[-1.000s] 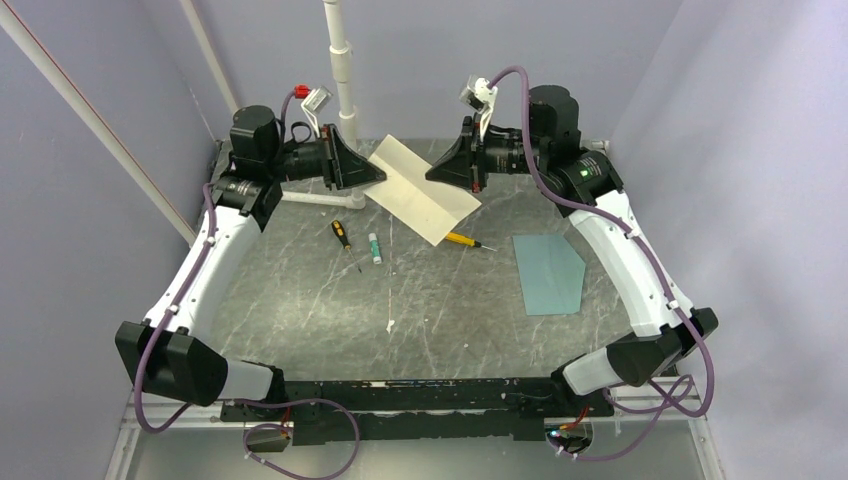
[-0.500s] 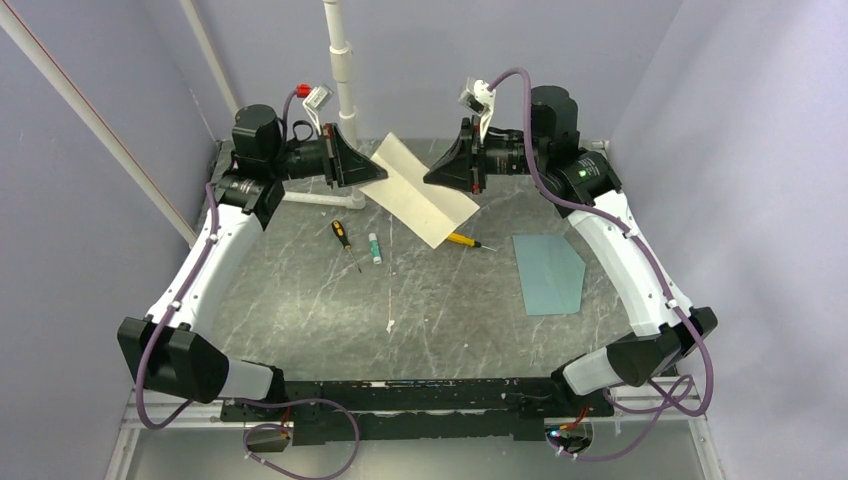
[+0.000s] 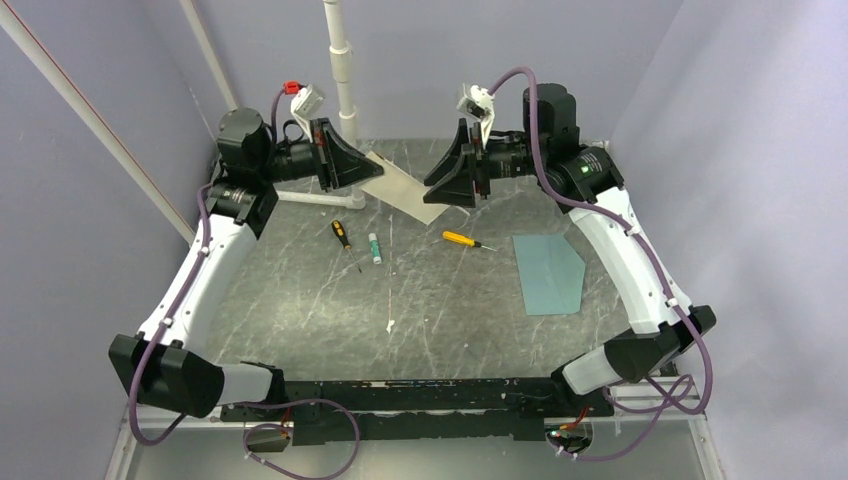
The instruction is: Place the letter into the envelope and seal it
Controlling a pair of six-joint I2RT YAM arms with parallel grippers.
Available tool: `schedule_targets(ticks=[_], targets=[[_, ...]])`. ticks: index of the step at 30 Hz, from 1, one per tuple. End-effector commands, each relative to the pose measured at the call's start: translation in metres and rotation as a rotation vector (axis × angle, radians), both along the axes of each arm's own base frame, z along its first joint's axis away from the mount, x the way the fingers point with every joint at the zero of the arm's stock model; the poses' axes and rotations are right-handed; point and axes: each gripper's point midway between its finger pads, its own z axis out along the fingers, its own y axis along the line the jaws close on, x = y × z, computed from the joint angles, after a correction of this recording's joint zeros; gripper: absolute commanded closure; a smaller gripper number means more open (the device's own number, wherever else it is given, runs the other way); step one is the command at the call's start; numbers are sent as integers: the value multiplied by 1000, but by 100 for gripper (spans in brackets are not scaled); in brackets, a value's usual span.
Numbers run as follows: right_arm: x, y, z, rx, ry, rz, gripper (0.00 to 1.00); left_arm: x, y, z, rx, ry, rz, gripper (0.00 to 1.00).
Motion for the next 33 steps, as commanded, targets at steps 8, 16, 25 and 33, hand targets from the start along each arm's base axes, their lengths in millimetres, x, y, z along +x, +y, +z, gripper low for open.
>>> schedule_targets(ticks=[8,16,25,33], targets=[[-5,-1,42,197,-139,-33,40,-38,9,16,46,-460,-63,98],[13,1,41,189,-125,-120,35,-42,8,13,65,-445,-106,98],[15,22,-11,10,-137,-71,37,-58,6,29,16,-485,-187,98],[6,31,-28,-59,-120,-5,44,-75,6,31,5,-478,-289,97]])
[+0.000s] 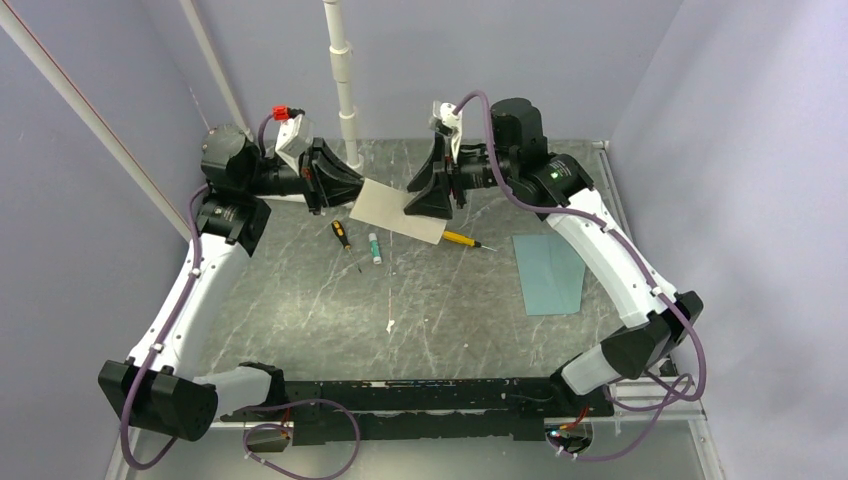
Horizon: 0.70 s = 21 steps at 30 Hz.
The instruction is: Place the letter into the envelope and seal it
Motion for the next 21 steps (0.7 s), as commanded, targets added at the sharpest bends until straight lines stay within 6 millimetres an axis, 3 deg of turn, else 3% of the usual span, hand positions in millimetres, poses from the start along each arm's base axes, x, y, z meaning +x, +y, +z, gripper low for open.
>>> schedule_targets(ticks=[1,6,11,21], targets=[[-10,1,12,-9,-72,45,47,-21,1,17,1,-58,-100,97],[-18,3,16,-1,-47,91,59,-28,2,14,17,-52,-140,98],[-31,2,15,-9,-8,159,80,-31,3,16,22,-57,-155,97],[-40,0,10,-26,21,213,78,-35,3,20,13,-70,-154,97]])
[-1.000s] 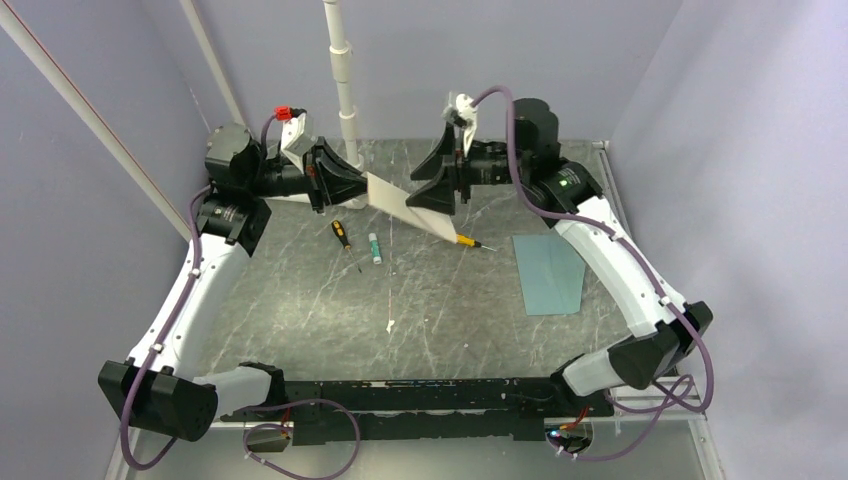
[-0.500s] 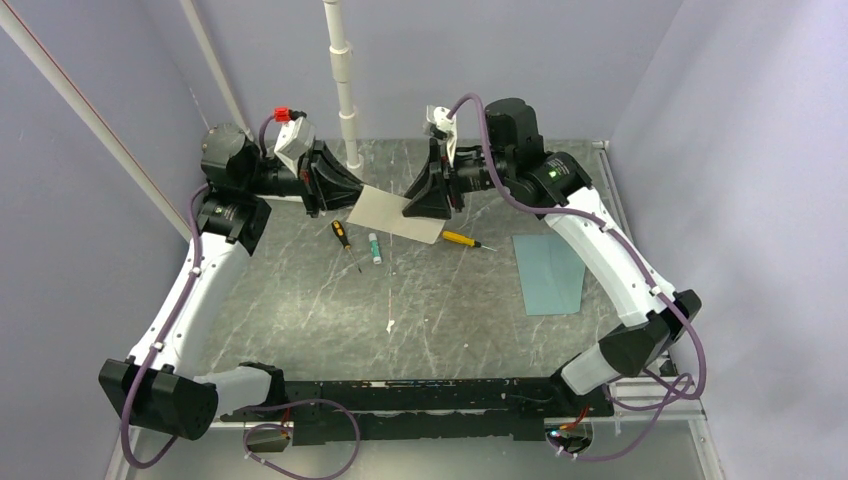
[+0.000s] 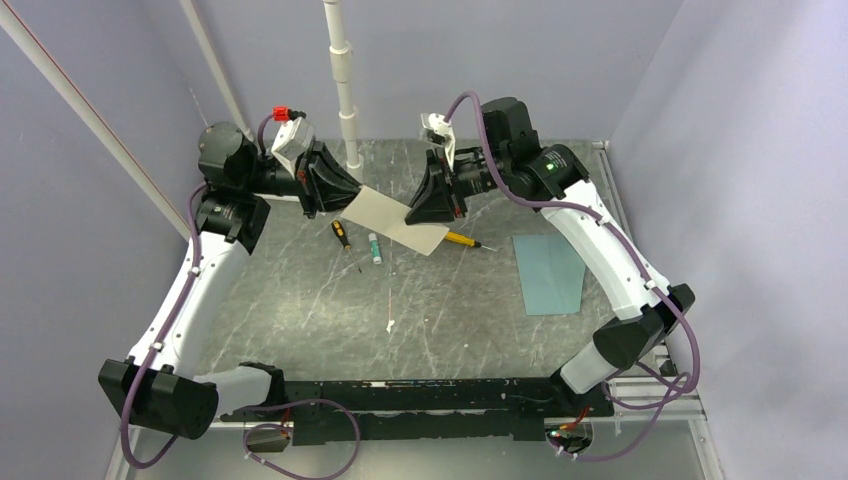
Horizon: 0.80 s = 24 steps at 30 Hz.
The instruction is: Place the letter into the envelope and seal it
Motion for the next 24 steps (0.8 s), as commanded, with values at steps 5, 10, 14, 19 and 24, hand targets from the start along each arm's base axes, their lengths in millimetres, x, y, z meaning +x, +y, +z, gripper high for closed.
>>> schedule_targets(ticks=[5,10,14,19,24], targets=[[-8,-1,13,21,-27,48,89,-11,2,17,-18,-64,-9,98],[0,-2,21,39,-76,-22,100,-3,1,16,-24,-4,59,88],[11,-6,22,42,-124,-109,100,-5,5,10,17,37,103,55],[17,-17,37,97,-200,-207,100,-11,7,-8,47,91,99,29],[6,-17,48,143,-207,-159,100,-21,8,-14,56,79,62,18]])
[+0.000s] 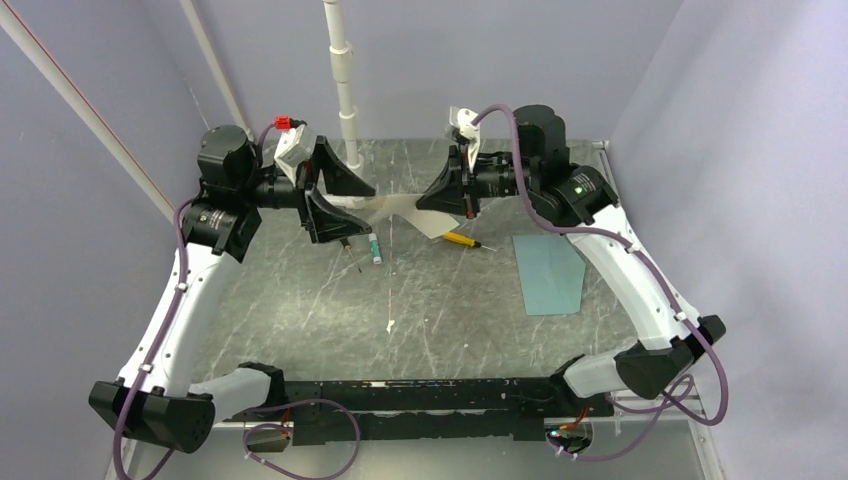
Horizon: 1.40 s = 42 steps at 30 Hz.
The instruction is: Place the letter into the envelope and seal it
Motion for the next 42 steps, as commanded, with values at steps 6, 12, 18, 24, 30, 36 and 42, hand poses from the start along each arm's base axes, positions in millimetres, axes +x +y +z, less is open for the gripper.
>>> schedule_targets(ticks=[6,12,18,24,30,36,42], targets=[[-13,3,32,85,-45,82,100,-19,1,7,-35,-77,-80,9],[-19,5,36,130,-26,104,100,18,-2,12,-91,-27,112,7],[-9,11,36,165,-10,73,100,19,-6,32,-226,13,84,16],[-5,14,33,181,20,54,100,23,-8,50,-306,67,73,41],[-4,16,30,180,31,60,100,29,-8,57,-342,95,78,80],[-2,16,20,130,69,52,81,30,-8,61,-342,77,88,98],[-5,11,-4,45,104,63,78,34,-4,68,-347,38,155,98]])
